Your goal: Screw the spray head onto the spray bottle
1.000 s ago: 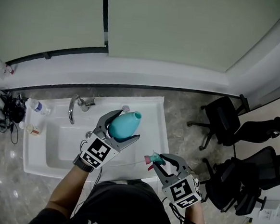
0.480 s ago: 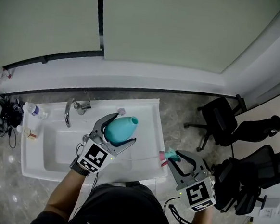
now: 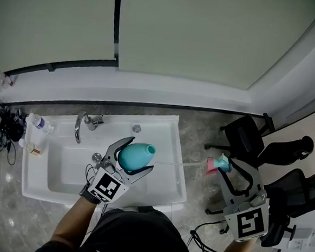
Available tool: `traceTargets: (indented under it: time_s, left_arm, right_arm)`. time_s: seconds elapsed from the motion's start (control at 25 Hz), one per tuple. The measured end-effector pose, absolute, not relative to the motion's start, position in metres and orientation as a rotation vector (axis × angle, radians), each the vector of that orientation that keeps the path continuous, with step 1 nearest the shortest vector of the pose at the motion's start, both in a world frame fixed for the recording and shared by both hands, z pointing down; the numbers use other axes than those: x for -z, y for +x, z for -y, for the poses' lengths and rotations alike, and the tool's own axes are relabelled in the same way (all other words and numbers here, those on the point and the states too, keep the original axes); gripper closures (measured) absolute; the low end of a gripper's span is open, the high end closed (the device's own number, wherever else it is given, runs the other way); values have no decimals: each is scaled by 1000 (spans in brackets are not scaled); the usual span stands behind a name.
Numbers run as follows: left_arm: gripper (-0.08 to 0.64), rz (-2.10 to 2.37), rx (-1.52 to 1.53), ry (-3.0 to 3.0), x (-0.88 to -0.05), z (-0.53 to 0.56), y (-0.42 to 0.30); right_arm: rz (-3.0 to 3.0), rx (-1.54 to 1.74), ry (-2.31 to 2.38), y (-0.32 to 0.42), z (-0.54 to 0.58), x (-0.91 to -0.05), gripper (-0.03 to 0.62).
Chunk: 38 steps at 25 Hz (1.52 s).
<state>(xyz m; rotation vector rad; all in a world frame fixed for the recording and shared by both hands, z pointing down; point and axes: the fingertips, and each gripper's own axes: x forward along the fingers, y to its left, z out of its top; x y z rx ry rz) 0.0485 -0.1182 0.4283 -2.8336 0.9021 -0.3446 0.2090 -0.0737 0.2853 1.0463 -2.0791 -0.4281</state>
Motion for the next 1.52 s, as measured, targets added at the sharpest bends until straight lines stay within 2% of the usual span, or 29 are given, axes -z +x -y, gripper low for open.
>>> traceTargets:
  time_s: [0.52, 0.92, 1.52]
  left_arm:
    - [129, -898, 507, -2732, -452, 107, 41]
    - [129, -879, 549, -2741, -452, 99, 53]
    - [129, -931, 433, -2804, -449, 97, 63]
  right_arm:
    - [1942, 520, 983, 178, 85, -280, 468]
    - [1922, 627, 826, 113, 86, -325, 468]
    - [1693, 756, 661, 85, 88, -338, 468]
